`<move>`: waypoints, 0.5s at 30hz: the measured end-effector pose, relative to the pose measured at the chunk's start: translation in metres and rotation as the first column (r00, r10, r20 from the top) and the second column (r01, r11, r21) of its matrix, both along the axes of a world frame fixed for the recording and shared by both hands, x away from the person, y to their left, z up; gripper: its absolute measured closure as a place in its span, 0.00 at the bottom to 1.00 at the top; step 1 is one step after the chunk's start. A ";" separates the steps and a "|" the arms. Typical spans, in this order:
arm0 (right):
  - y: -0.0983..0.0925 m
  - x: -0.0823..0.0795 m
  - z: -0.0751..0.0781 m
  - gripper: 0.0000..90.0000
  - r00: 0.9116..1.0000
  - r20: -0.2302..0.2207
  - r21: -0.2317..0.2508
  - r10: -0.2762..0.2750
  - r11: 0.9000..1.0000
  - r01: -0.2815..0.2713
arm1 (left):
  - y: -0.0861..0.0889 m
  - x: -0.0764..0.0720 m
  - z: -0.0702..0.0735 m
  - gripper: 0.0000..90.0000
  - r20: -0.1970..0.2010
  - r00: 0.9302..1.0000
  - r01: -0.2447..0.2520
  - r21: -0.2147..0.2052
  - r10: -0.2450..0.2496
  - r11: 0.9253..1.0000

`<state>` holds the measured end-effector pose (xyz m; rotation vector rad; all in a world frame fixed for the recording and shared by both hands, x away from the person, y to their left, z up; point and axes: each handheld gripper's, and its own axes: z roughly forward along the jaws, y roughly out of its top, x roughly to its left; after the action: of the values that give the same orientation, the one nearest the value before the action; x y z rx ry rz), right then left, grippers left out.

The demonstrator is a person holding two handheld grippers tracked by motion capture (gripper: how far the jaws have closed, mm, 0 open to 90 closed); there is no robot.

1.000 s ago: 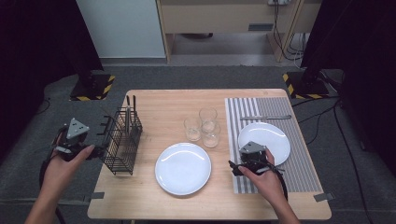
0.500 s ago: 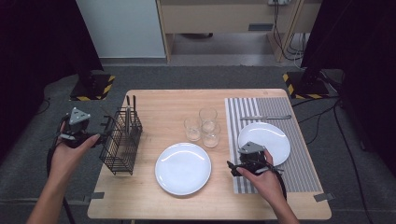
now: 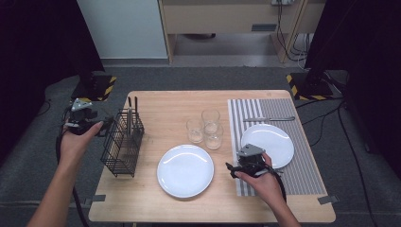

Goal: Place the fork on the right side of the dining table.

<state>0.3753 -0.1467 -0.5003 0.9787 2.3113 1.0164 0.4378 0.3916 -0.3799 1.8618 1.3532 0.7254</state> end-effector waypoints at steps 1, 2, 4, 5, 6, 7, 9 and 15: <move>0.001 0.000 0.000 0.18 1.000 -0.002 -0.001 0.004 1.000 -0.004 | 0.001 0.002 -0.001 0.35 -0.006 1.000 0.007 -0.006 -0.007 1.000; 0.002 0.000 -0.001 0.19 1.000 -0.002 -0.002 0.004 1.000 -0.004 | 0.001 0.004 -0.002 0.38 -0.003 1.000 0.002 -0.006 -0.002 1.000; 0.004 0.001 -0.003 0.19 1.000 -0.004 -0.013 0.014 1.000 -0.014 | 0.001 0.009 -0.004 0.42 -0.014 1.000 0.001 0.002 -0.001 1.000; 0.005 0.001 -0.005 0.19 1.000 -0.011 -0.015 0.016 1.000 -0.016 | 0.002 0.010 -0.004 0.47 -0.011 1.000 -0.002 0.000 0.002 1.000; 0.005 0.001 -0.005 0.19 1.000 -0.011 -0.015 0.016 1.000 -0.016 | 0.002 0.012 -0.005 0.47 -0.014 1.000 -0.002 -0.006 0.002 1.000; 0.005 0.002 -0.006 0.19 1.000 -0.015 -0.014 0.017 1.000 -0.017 | 0.002 0.014 -0.005 0.49 -0.021 1.000 0.001 -0.009 -0.001 1.000; 0.005 0.002 -0.006 0.19 1.000 -0.014 -0.015 0.017 1.000 -0.017 | 0.001 0.017 -0.006 0.53 -0.034 0.999 0.007 -0.011 -0.007 1.000; 0.002 0.003 -0.006 0.19 1.000 -0.011 -0.013 0.010 1.000 -0.010 | 0.000 0.025 -0.008 0.67 -0.050 0.999 0.011 -0.031 -0.012 0.999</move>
<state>0.3783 -0.1442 -0.5059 0.9707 2.3317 1.0009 0.4629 0.3913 -0.3884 1.8730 1.3761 0.6527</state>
